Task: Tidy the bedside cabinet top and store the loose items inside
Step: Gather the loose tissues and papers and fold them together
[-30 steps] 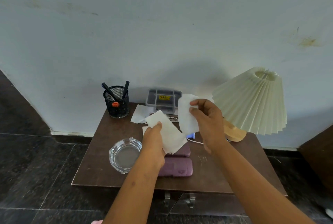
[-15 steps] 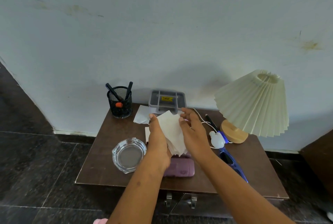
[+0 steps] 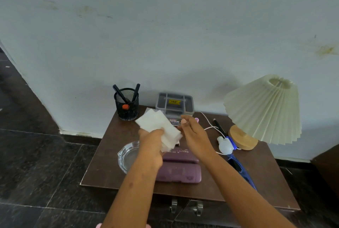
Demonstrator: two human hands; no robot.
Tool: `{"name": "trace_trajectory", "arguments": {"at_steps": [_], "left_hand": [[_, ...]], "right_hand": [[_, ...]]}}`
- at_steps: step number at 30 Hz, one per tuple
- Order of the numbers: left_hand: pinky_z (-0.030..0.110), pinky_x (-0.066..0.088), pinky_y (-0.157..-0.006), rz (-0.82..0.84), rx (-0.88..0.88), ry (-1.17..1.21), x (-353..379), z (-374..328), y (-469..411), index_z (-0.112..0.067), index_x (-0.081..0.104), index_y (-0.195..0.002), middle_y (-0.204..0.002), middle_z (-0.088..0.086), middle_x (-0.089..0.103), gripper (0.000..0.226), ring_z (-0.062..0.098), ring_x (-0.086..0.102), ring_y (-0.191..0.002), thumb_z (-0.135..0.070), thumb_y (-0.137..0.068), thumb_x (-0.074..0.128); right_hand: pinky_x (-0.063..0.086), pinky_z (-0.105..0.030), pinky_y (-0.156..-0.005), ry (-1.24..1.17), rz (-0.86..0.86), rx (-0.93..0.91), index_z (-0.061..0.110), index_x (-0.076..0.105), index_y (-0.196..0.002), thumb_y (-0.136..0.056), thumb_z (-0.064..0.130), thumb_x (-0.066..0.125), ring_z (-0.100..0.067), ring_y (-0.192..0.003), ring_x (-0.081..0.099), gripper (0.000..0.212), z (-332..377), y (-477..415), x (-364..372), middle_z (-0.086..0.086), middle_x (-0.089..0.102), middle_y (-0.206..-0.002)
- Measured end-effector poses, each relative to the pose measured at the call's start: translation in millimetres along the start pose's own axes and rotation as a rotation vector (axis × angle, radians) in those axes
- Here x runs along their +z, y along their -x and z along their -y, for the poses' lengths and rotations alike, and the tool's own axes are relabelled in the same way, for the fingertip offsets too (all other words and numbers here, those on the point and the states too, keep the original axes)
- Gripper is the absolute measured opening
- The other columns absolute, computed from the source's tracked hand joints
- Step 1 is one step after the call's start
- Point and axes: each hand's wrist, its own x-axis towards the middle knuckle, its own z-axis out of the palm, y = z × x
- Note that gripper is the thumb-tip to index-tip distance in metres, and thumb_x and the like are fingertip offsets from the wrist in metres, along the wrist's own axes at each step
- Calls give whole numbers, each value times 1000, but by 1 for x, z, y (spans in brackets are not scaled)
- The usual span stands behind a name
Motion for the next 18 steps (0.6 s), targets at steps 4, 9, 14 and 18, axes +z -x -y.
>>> {"name": "trace_trajectory", "arguments": {"at_steps": [4,9,14,18], "left_hand": [[39,52,-70,-140,86,119,-23,-19,-9,-15,42,-135,-115,9,58,48,24,60,-85,2,-91,49],[29,47,-53,-195,132,146,-36,-29,-15,-21,38,-141,-114,6,57,53,15,58,-74,-2,-92,49],[31,49,-57,-173,112,103,-42,-35,-22,-20,37,-140,-120,10,58,52,20,60,-84,-3,-92,48],[38,51,-72,-148,108,62,-42,-38,-23,-19,38,-138,-124,10,57,49,26,58,-99,-4,-93,49]], "right_hand": [[42,-36,-100,545,117,-214,17,60,-122,-94,19,44,-24,-116,54,32,-4,-40,31,-6,63,-124],[25,-46,-110,1036,339,-367,20,45,-136,-90,21,45,-30,-134,36,46,-9,-71,87,-9,45,-142],[2,-45,-118,1177,459,-237,16,26,-147,-92,32,46,-24,-145,13,61,-21,-83,106,-9,21,-155],[10,-48,-116,1100,384,-226,22,28,-144,-91,33,46,-26,-143,19,57,-21,-81,109,-4,34,-149]]}}
